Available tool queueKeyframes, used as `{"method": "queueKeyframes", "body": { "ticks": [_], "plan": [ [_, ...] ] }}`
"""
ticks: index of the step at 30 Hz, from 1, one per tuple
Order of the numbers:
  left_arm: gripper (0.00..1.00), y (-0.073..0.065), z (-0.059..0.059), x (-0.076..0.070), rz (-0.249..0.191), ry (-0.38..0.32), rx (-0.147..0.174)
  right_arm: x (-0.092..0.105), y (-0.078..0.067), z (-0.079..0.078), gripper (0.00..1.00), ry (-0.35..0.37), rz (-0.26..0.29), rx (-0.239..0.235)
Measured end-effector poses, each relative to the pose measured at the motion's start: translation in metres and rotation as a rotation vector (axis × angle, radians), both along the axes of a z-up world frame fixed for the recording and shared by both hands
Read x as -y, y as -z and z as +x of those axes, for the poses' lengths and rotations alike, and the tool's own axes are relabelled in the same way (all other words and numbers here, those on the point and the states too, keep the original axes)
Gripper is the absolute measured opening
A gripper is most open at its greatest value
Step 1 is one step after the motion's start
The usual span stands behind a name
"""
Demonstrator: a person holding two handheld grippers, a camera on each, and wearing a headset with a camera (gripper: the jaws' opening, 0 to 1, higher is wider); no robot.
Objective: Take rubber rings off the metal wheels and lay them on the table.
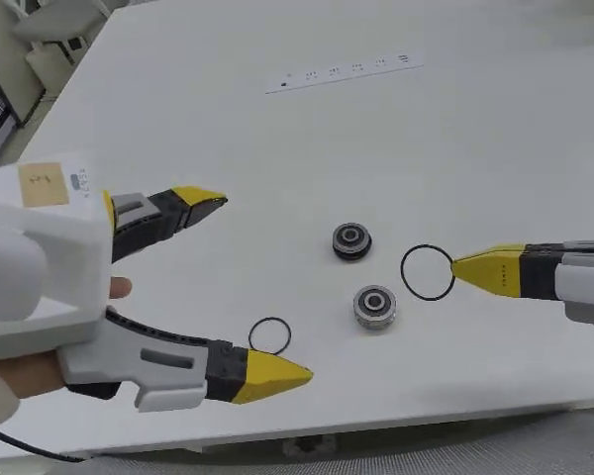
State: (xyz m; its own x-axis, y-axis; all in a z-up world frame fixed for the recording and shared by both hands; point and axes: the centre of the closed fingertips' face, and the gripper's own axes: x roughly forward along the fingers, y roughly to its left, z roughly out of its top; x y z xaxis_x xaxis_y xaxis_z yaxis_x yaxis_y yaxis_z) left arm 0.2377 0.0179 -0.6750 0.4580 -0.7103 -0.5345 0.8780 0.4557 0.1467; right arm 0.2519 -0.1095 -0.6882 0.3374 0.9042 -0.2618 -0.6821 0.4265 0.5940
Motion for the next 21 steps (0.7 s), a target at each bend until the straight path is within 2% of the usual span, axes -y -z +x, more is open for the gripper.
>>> {"method": "queueKeyframes", "body": {
  "ticks": [2,5,8,10,14,21],
  "plan": [
    [1.0,-0.003,-0.002,-0.006,-0.014,-0.01,0.0,-0.001,-0.003,0.0,0.0,0.0,-0.012,0.015],
    [1.0,-0.007,-0.004,-0.018,-0.028,-0.026,0.018,0.0,-0.008,0.002,0.0,0.016,-0.02,0.037],
    [1.0,-0.009,-0.005,-0.032,-0.038,-0.048,0.023,0.002,-0.015,0.009,0.0,0.041,-0.012,0.046],
    [1.0,-0.008,-0.006,-0.042,-0.041,-0.063,0.026,-0.004,-0.022,0.007,0.0,0.05,-0.009,0.056],
    [1.0,-0.005,-0.009,-0.051,-0.053,-0.067,0.022,-0.009,-0.021,0.008,0.0,0.055,-0.027,0.072],
    [1.0,-0.001,-0.013,-0.067,-0.063,-0.076,0.018,-0.017,-0.032,0.008,0.0,0.062,-0.062,0.114]
  ]
}}
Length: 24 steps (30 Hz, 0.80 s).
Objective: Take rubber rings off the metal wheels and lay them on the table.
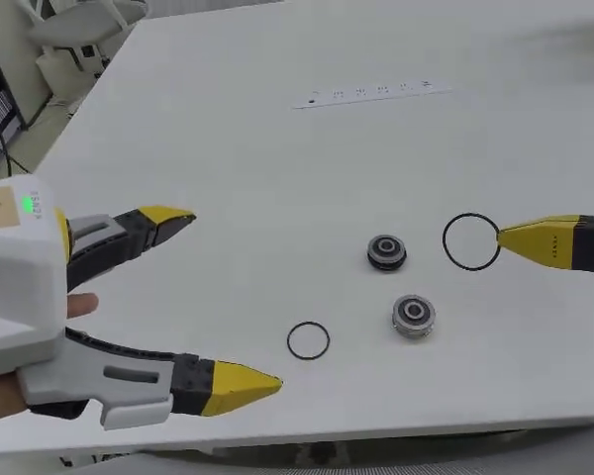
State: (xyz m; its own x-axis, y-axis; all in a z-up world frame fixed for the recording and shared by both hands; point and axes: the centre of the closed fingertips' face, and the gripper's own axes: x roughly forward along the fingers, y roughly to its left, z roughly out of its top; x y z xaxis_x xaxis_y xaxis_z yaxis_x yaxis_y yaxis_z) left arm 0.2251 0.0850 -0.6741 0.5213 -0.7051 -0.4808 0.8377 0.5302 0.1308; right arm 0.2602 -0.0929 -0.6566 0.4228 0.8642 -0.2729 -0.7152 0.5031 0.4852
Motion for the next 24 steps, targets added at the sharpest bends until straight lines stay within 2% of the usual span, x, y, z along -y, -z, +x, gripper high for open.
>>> {"method": "queueKeyframes", "body": {
  "ticks": [9,19,24],
  "plan": [
    [1.0,0.009,-0.004,-0.023,-0.006,-0.037,-0.01,-0.019,-0.015,0.002,0.0,-0.022,-0.012,0.034],
    [1.0,0.016,-0.006,-0.035,-0.023,-0.052,-0.024,-0.042,-0.019,0.002,0.0,-0.067,-0.042,0.051],
    [0.99,0.02,-0.006,-0.039,-0.019,-0.051,-0.029,-0.051,-0.022,0.003,0.0,-0.084,-0.036,0.05]
  ]
}}
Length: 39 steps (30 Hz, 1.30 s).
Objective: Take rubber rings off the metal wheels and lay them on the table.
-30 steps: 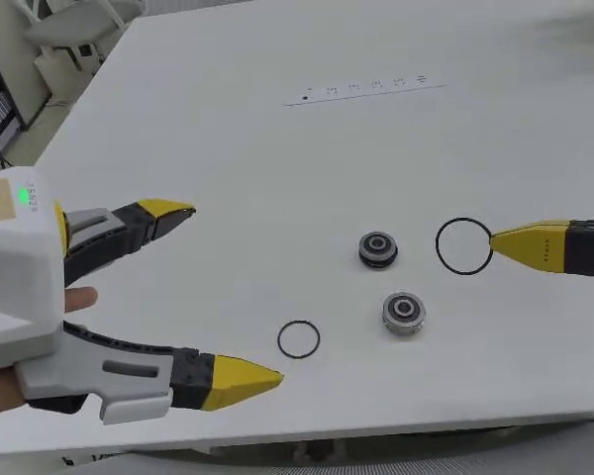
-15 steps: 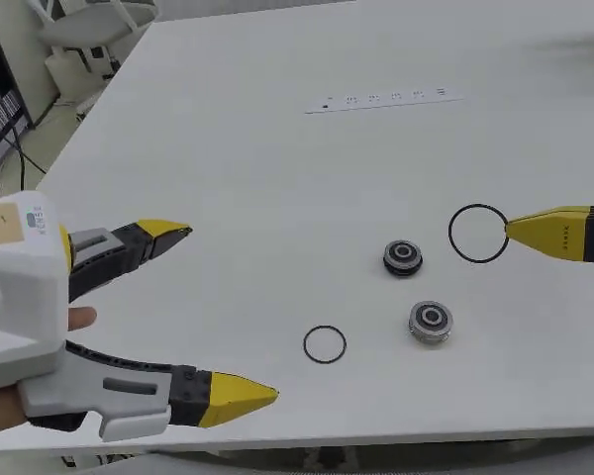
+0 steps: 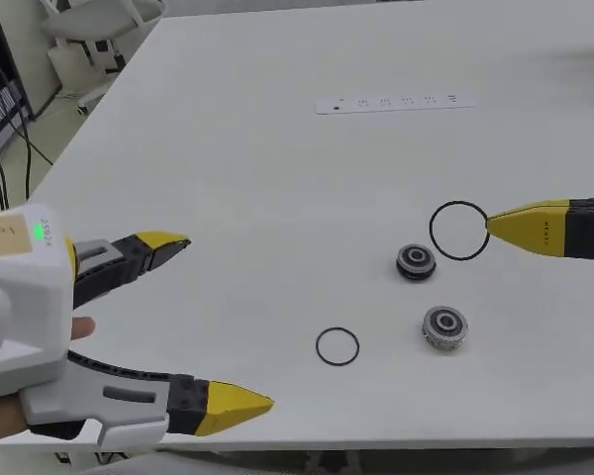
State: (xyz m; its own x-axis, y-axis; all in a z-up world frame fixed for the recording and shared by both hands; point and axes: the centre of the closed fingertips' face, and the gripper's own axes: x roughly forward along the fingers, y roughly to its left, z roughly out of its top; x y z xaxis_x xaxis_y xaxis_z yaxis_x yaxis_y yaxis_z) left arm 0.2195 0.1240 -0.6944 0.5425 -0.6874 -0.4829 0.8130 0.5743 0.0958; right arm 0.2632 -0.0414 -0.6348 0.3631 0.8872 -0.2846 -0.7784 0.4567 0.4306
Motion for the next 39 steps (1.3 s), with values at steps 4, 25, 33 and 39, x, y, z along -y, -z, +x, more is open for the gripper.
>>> {"method": "queueKeyframes", "body": {
  "ticks": [4,25,33,39],
  "plan": [
    [0.99,0.001,0.001,-0.002,-0.004,-0.006,-0.002,-0.01,0.001,0.0,0.0,-0.022,-0.013,0.0],
    [0.97,0.009,0.003,-0.011,-0.035,-0.04,-0.022,-0.044,0.022,-0.002,0.0,-0.115,-0.075,-0.04],
    [0.97,0.011,0.004,-0.011,-0.041,-0.041,-0.031,-0.054,0.035,-0.005,0.0,-0.153,-0.104,-0.066],
    [0.97,0.014,0.004,-0.012,-0.04,-0.043,-0.039,-0.059,0.044,-0.004,0.0,-0.17,-0.115,-0.087]
  ]
}}
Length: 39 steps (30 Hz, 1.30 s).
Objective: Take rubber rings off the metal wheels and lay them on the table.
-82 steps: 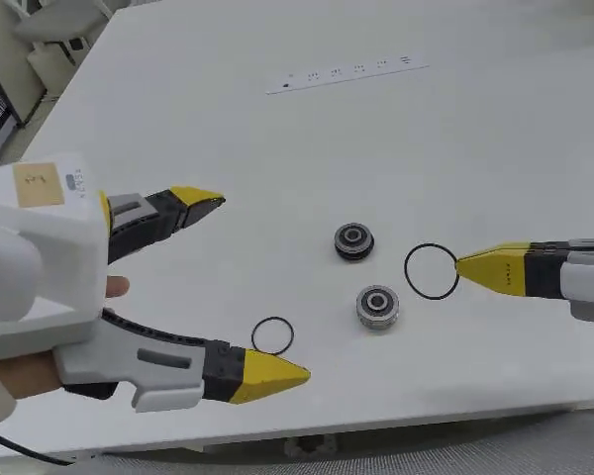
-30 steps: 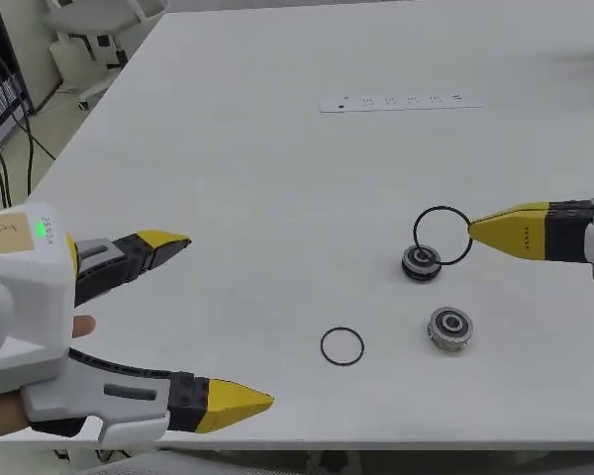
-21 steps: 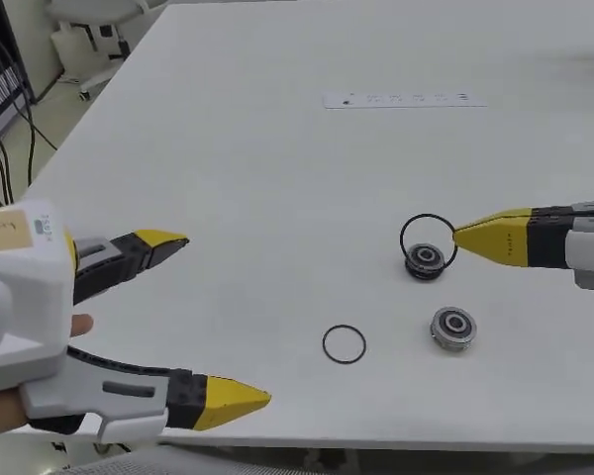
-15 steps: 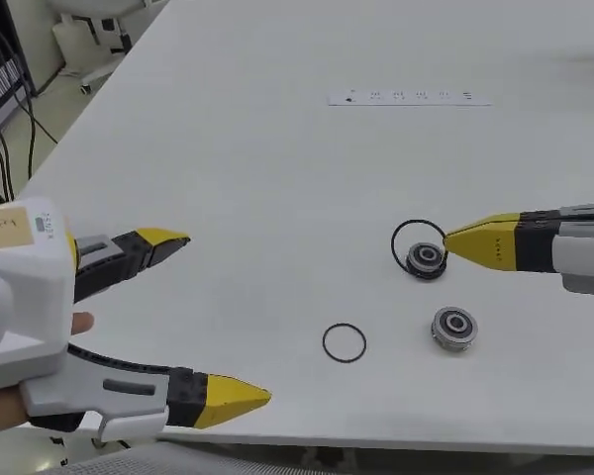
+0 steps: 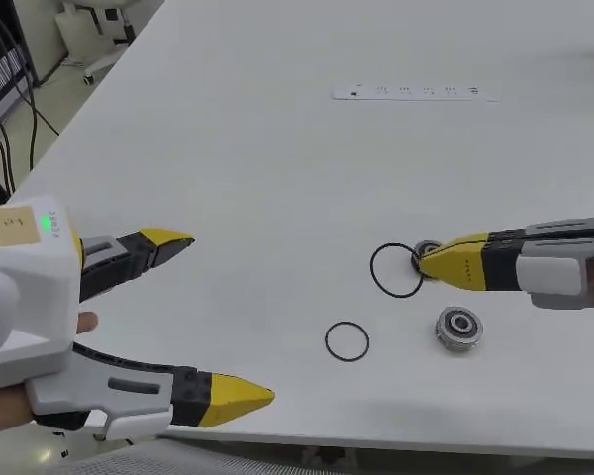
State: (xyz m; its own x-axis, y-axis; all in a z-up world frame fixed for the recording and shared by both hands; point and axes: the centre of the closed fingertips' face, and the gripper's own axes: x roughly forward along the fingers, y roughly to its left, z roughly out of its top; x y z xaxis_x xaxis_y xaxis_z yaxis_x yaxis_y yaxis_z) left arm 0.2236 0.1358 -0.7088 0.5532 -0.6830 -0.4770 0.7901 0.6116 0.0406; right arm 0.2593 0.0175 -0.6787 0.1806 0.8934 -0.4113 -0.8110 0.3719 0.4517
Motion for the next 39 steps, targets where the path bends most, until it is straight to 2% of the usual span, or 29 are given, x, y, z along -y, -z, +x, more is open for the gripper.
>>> {"method": "queueKeyframes", "body": {
  "ticks": [5,9,13,18,23,31,39],
  "plan": [
    [0.96,0.001,0.001,-0.001,0.002,-0.003,-0.005,-0.004,0.013,-0.001,0.0,-0.013,-0.011,-0.018],
    [0.96,0.002,0.002,-0.001,0.008,0.001,-0.007,-0.005,0.029,-0.002,0.0,-0.013,-0.031,-0.052],
    [0.96,0.002,0.003,-0.001,0.006,-0.006,-0.007,-0.008,0.038,-0.006,0.0,-0.019,-0.032,-0.087],
    [0.95,0.005,0.002,-0.001,0.016,-0.001,-0.012,-0.011,0.047,-0.007,0.0,-0.012,-0.039,-0.108],
    [0.95,0.006,0.0,-0.001,0.018,-0.004,-0.014,-0.012,0.065,-0.011,0.0,-0.031,-0.091,-0.112],
    [0.94,0.012,-0.001,0.001,0.035,-0.004,-0.025,-0.011,0.086,-0.009,0.0,-0.034,-0.142,-0.137],
    [0.93,0.013,0.0,-0.004,0.041,-0.016,-0.029,-0.007,0.096,-0.004,0.0,-0.011,-0.16,-0.155]
  ]
}}
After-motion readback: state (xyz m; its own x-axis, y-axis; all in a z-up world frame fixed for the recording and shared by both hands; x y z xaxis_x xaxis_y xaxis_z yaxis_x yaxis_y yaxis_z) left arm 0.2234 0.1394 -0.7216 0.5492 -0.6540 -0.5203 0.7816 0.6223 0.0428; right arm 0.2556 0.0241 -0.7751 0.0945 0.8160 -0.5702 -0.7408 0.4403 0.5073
